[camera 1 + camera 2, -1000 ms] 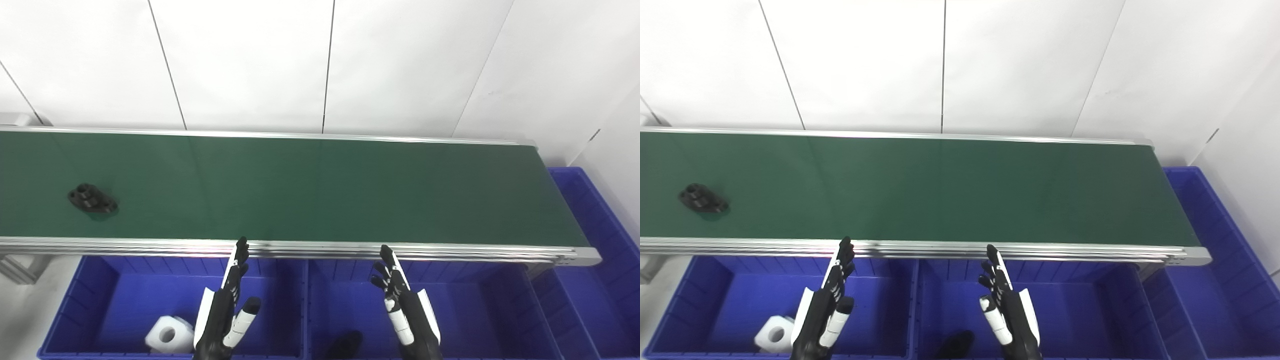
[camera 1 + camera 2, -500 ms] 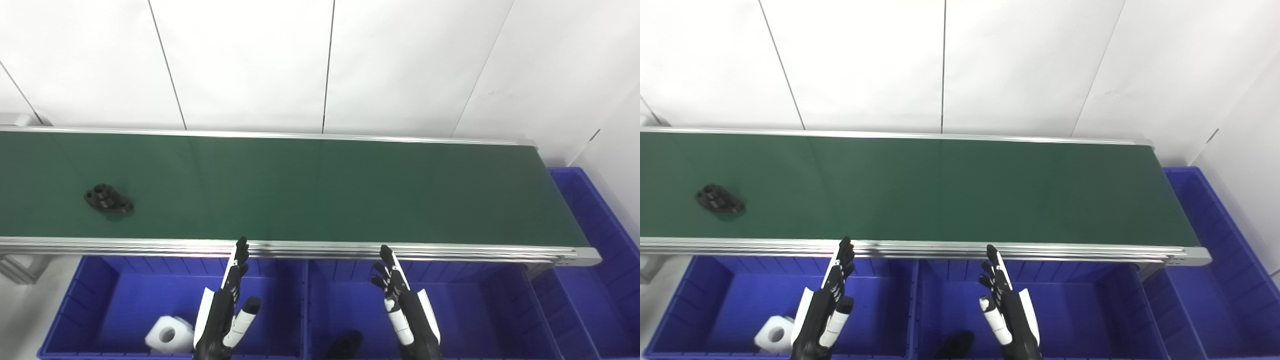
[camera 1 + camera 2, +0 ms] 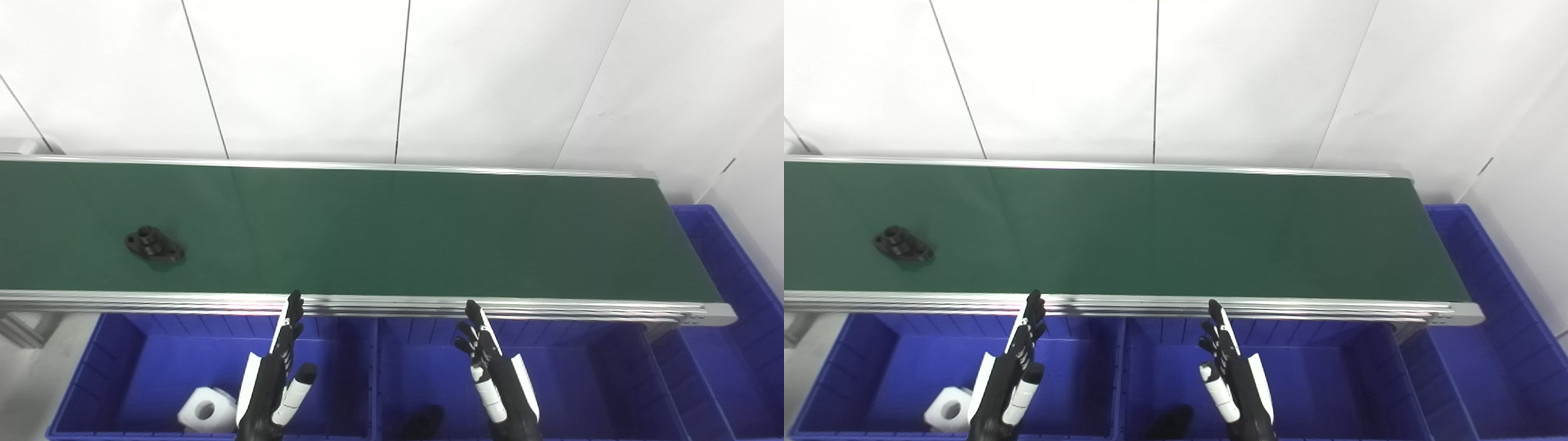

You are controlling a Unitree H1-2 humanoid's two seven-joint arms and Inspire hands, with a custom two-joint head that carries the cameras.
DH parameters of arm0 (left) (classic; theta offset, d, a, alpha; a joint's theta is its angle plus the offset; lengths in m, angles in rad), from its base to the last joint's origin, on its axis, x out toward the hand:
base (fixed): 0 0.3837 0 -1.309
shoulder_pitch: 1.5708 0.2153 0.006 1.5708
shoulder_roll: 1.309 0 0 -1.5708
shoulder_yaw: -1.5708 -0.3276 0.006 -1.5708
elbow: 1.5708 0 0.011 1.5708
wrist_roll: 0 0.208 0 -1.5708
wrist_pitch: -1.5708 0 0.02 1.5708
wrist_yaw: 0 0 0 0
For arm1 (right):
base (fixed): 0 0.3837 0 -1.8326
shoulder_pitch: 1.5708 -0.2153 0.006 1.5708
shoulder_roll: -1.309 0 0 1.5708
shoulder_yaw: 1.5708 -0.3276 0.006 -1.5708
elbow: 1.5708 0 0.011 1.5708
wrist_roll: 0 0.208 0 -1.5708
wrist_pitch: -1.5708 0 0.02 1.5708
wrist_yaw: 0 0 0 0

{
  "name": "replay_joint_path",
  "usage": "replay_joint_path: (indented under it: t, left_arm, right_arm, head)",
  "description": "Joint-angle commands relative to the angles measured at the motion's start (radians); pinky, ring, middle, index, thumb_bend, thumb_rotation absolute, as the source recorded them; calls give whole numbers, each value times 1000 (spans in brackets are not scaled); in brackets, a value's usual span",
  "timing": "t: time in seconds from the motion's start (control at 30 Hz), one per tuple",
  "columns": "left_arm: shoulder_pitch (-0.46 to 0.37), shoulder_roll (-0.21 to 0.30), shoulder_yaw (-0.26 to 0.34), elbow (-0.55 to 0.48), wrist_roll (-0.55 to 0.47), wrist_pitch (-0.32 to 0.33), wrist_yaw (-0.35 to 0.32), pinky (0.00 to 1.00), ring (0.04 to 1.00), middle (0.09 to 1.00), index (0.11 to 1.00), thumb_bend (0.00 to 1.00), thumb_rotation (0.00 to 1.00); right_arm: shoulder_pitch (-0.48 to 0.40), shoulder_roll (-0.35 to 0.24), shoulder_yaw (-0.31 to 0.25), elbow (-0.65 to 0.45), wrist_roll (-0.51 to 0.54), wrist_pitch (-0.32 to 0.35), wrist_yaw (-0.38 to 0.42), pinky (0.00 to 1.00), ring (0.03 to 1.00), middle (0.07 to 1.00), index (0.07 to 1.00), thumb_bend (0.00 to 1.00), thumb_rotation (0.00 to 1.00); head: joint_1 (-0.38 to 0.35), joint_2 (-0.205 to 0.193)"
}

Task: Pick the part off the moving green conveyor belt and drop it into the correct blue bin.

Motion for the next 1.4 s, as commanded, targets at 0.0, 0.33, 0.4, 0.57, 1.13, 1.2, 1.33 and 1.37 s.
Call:
replay_joint_path:
  t: [0.0,0.33,0.4,0.57,1.13,1.2,1.33,1.37]
  left_arm:
    - [-9,-4,-2,-13,1,-31,-3,963,990,1000,1000,800,964]
    - [-22,-8,-29,83,20,-55,44,967,990,1000,1000,825,947]
    - [-24,-13,-37,95,15,-55,55,963,987,1000,1000,831,939]
    - [-43,-10,-69,132,-3,-55,97,940,977,1000,1000,846,905]
    - [-93,-3,-167,200,12,-55,211,851,941,991,1000,857,837]
    - [-100,2,-178,211,17,-55,221,855,945,996,1000,851,840]
    - [-109,6,-191,230,16,-55,238,858,942,996,1000,846,831]
    - [-110,7,-193,235,16,-55,242,858,941,996,1000,845,827]
  right_arm:
    - [-11,10,4,-22,12,-15,6,917,969,1000,1000,1000,953]
    - [-21,-16,-9,88,41,-116,25,905,982,1000,1000,1000,956]
    - [-22,-22,-12,101,48,-128,31,913,984,1000,1000,1000,957]
    - [-35,-41,-18,154,48,-172,36,950,983,1000,1000,1000,971]
    - [-58,-73,-49,197,116,-182,76,1000,1000,1000,1000,1000,964]
    - [-61,-76,-50,207,118,-188,78,1000,1000,1000,1000,1000,972]
    - [-66,-77,-54,235,118,-211,82,1000,1000,1000,1000,1000,980]
    - [-68,-76,-54,245,121,-217,84,1000,1000,1000,1000,1000,981]
  head:
    - [5,-5]
    - [98,-125]
    - [116,-141]
    - [162,-176]
    - [312,-207]
    - [319,-216]
    - [321,-244]
    - [317,-262]
